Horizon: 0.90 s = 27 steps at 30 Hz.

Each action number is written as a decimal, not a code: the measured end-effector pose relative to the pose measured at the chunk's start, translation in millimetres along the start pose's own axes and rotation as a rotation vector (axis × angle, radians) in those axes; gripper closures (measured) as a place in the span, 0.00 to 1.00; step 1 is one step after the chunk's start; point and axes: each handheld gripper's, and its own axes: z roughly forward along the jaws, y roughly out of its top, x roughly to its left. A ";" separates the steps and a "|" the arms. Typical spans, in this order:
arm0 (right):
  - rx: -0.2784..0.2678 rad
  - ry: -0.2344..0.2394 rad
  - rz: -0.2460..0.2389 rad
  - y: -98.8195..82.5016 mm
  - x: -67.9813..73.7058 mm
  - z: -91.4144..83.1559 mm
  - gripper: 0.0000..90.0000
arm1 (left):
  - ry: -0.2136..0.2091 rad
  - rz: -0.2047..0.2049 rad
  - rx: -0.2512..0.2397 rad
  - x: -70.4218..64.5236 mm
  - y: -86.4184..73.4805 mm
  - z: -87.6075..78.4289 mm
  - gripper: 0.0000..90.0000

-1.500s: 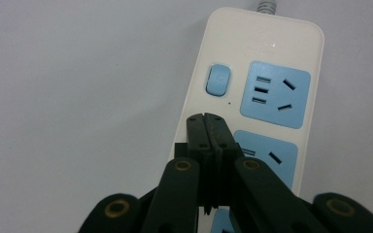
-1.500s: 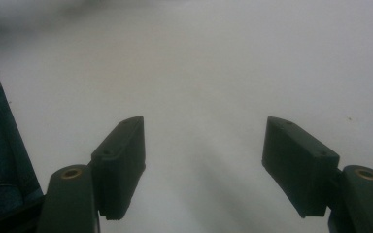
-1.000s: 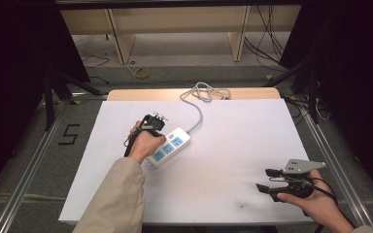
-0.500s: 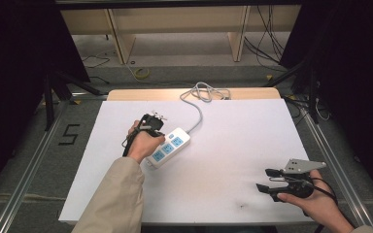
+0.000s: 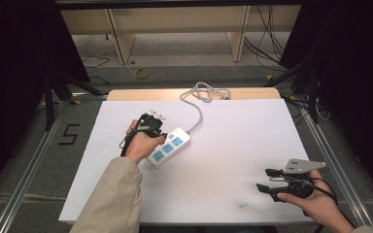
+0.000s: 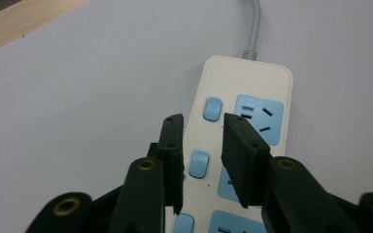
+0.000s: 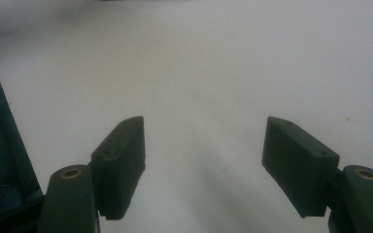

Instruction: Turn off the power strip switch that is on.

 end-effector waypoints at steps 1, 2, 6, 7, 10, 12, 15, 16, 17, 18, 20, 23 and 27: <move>0.000 0.000 0.000 0.0 -0.1 0.0 0.36 | 0.004 0.007 -0.010 0.0 -0.4 -1.6 0.75; 0.001 -0.001 0.000 0.0 -0.2 -0.1 0.36 | 0.003 0.010 -0.021 -0.1 -0.8 -3.3 0.72; 0.001 -0.002 0.001 0.1 -0.2 -0.1 0.36 | -0.013 0.033 -0.071 -0.3 -3.1 -9.5 0.59; -0.001 -0.002 0.002 0.0 -0.2 -0.1 0.36 | -0.014 0.049 -0.081 -0.5 -4.2 -10.5 0.56; -0.003 -0.001 0.004 -0.1 -0.3 -0.4 0.36 | -0.018 0.073 -0.088 -0.6 -7.7 -15.2 0.47; -0.004 -0.001 0.004 -0.1 -0.3 -0.4 0.36 | -0.016 0.062 -0.095 -1.1 -10.0 -19.4 0.41; -0.002 0.000 0.000 -0.1 -0.4 -0.4 0.36 | -0.029 0.040 -0.112 -2.6 -14.2 -25.9 0.34; -0.002 -0.001 -0.001 -0.1 -0.4 -0.4 0.36 | -0.037 0.047 -0.114 -3.0 -15.6 -28.3 0.33; -0.002 -0.001 -0.001 0.0 -0.3 -0.4 0.36 | -0.041 0.050 -0.124 -3.5 -17.3 -30.2 0.31; -0.002 -0.001 -0.001 0.0 -0.2 -0.5 0.36 | -0.042 0.050 -0.134 -3.8 -19.0 -32.3 0.30; -0.002 -0.001 -0.001 0.0 -0.3 -0.4 0.36 | -0.044 0.061 -0.140 -4.2 -22.3 -36.8 0.29; 0.000 0.000 -0.001 0.2 0.0 -0.1 0.36 | -0.048 0.068 -0.157 -4.3 -27.2 -41.6 0.27; 0.000 -0.001 0.000 0.3 0.1 -0.1 0.36 | -0.037 0.078 -0.163 -4.3 -32.3 -46.5 0.27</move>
